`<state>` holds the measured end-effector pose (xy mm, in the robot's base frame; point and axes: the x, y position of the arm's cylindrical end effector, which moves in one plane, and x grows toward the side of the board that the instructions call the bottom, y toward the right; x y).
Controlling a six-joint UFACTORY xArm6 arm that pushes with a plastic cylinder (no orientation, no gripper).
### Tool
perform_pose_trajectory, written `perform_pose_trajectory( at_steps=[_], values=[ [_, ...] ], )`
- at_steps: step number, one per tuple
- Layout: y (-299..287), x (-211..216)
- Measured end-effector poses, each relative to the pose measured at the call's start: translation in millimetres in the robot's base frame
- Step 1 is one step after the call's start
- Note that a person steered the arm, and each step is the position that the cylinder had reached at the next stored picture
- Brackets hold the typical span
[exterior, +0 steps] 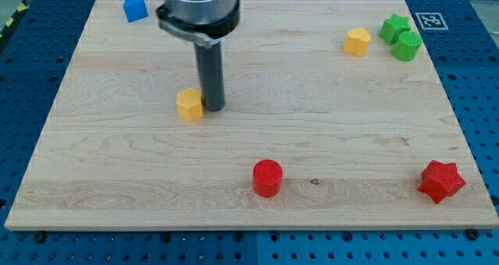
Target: Move the yellow hexagon towards the bottom left
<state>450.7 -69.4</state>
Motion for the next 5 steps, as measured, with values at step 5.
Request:
perform_pose_trajectory(
  at_steps=[5],
  values=[
    [-49, -22]
  ],
)
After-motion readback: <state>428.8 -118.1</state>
